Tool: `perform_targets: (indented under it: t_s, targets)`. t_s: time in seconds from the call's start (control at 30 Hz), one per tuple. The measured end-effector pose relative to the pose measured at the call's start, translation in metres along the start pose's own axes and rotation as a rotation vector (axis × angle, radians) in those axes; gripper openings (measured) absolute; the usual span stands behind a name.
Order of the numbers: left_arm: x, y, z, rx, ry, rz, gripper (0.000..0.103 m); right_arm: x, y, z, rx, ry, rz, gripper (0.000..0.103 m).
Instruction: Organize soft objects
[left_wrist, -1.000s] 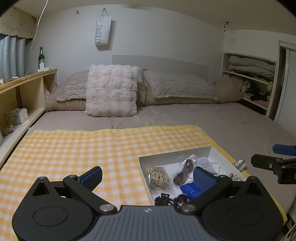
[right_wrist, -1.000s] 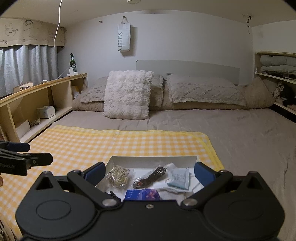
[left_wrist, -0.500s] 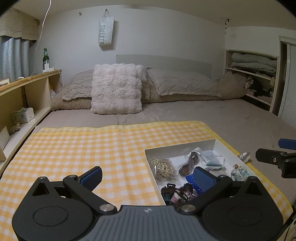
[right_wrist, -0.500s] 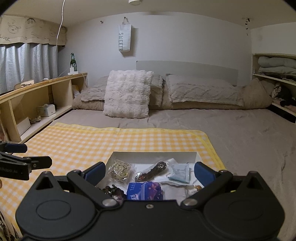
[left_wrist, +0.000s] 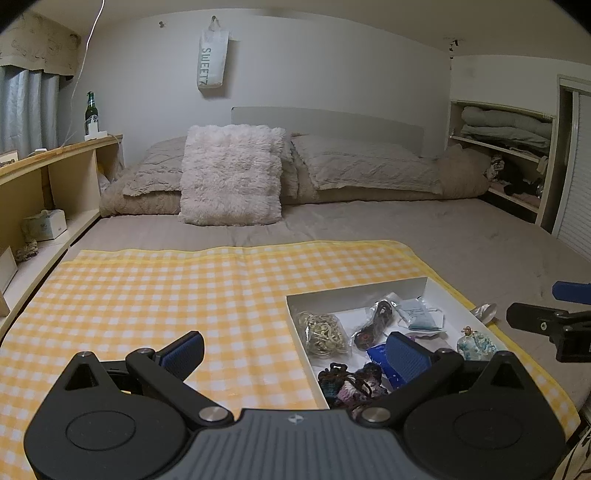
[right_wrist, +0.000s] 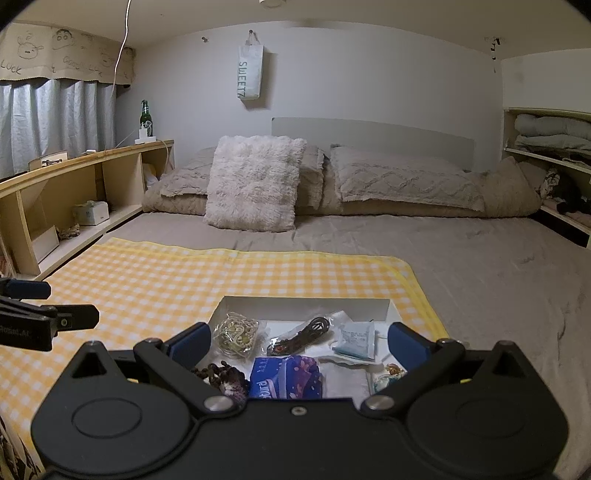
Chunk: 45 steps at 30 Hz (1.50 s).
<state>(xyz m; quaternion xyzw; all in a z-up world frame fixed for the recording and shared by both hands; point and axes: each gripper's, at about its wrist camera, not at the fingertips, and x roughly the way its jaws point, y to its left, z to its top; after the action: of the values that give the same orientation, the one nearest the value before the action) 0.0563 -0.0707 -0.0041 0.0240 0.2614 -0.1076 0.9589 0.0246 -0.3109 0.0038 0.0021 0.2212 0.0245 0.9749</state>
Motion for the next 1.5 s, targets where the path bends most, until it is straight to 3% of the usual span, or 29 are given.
perform_targets:
  t_s: [1.5]
  targets:
    - [-0.0012,-0.0043,-0.0011,0.011,0.001,-0.01,0.103,0.0046,0.0045,-0.0011,-0.006,0.011,0.002,0.103]
